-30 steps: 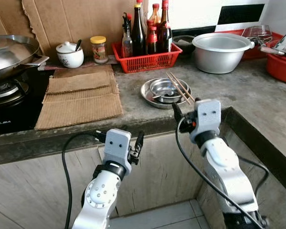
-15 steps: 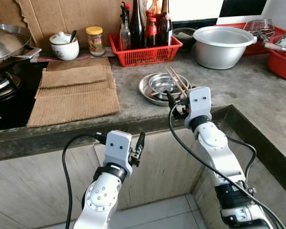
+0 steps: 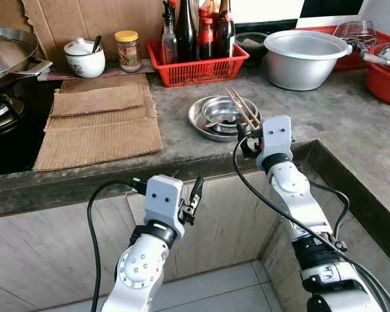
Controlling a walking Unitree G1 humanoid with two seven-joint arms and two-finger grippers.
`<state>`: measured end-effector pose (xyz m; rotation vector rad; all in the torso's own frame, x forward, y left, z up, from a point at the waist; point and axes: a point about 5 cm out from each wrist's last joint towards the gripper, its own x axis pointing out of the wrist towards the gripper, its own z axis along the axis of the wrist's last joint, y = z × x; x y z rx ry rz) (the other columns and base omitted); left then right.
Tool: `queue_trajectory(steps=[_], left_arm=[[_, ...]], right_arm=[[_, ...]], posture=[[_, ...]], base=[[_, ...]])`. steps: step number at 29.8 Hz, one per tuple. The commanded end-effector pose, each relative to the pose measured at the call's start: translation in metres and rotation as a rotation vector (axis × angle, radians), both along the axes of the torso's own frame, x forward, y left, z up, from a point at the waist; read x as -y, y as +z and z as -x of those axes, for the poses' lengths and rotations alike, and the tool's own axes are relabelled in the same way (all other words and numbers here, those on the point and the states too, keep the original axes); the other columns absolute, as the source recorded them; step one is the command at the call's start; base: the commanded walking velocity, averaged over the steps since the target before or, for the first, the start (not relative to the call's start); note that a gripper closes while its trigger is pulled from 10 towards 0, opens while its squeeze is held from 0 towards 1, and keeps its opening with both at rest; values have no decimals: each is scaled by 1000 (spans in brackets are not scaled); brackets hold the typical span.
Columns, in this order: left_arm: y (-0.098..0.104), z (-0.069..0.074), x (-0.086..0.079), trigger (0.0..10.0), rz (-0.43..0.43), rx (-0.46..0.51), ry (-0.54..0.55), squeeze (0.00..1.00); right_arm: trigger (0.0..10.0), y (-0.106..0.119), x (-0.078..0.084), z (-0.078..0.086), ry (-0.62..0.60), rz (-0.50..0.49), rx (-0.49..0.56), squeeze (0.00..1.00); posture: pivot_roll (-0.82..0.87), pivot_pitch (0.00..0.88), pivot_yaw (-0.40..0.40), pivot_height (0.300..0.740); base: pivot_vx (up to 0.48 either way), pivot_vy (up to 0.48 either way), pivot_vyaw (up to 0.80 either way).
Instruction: Kitchen organization
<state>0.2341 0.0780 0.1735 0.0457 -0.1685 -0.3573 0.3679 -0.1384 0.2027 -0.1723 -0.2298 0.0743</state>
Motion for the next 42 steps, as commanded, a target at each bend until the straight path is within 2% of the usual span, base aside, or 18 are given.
queue_trajectory(steps=[1,16,42], left_arm=[[4,2,2,10000,10,19,-15,0],[5,4,7,10000,-17,43,-49,0],[5,3,6,10000,-21,46,-38,0]], right_arm=[[10000,2,3,-3,-14,-4,17,0],[10000,-6,4,-13,-39,-52,-14,0],[10000,-11,3,-18,-14,-101,-44,0]], posture=[[73,93,-37,740],[76,79,-36,740],[77,89,-38,740]], base=[[0,0,0],[0,0,0],[0,0,0]])
